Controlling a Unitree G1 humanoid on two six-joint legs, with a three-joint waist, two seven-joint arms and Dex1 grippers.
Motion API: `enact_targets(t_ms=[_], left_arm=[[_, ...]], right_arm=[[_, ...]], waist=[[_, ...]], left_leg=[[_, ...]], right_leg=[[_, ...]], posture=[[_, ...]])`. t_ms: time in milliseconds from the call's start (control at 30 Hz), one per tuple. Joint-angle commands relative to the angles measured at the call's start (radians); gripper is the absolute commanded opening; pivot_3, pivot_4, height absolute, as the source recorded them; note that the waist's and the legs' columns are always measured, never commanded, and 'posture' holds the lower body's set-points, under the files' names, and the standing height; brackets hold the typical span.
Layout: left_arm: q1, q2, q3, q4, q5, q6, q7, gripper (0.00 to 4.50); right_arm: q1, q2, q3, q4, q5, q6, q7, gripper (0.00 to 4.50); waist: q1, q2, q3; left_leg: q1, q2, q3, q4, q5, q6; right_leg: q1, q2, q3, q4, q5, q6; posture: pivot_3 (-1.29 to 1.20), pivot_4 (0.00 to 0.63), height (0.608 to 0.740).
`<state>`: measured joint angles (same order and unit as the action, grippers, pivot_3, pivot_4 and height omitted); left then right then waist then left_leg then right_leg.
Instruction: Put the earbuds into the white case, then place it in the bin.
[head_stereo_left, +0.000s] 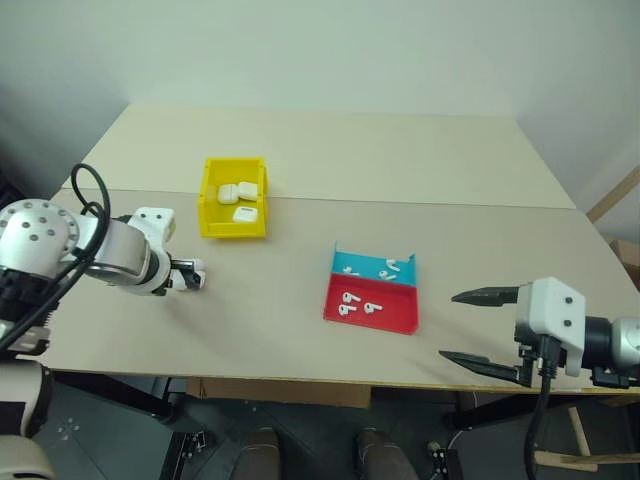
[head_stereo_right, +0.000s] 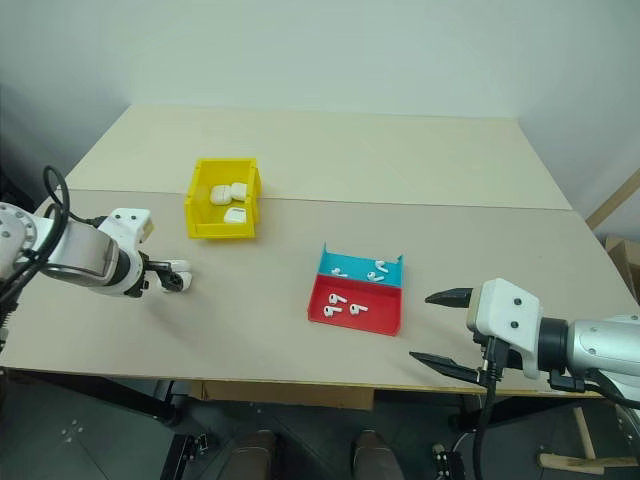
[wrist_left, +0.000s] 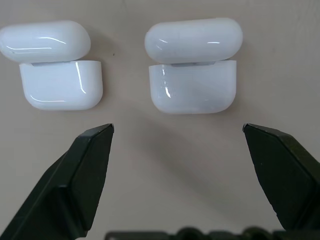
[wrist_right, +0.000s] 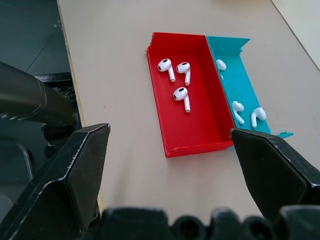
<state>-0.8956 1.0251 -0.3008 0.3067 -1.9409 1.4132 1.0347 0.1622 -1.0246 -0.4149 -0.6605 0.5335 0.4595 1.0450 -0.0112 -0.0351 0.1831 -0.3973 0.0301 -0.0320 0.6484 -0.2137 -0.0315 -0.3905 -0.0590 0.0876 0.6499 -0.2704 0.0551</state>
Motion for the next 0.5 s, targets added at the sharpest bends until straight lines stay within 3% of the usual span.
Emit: enact_targets(t_ms=[33,500], left_arm=[[-0.051,-0.035,0.008,0.06,0.048,0.012,-0.019,4.5],[-0.11,-0.156,0.119,0.176,0.313,0.107,-0.096,4.5]], right_arm=[[-0.005,-0.002,-0.033,-0.026,0.013,0.012,-0.009,4.47],[0.008,-0.002,-0.033,-0.033,-0.005,0.021,-0.021,4.47]], waist=[[0.0,0.0,0.0],[-0.001,0.0,0.0]], left_leg=[[0.0,0.0,0.0,0.0,0.0,0.0],[-0.001,0.0,0.0,0.0,0.0,0.0]], right_leg=[[0.0,0.0,0.0,0.0,0.0,0.0],[0.0,0.0,-0.001,0.0,0.0,0.0]], posture=[[0.0,0.15,0.74],[0.0,0.15,0.74]])
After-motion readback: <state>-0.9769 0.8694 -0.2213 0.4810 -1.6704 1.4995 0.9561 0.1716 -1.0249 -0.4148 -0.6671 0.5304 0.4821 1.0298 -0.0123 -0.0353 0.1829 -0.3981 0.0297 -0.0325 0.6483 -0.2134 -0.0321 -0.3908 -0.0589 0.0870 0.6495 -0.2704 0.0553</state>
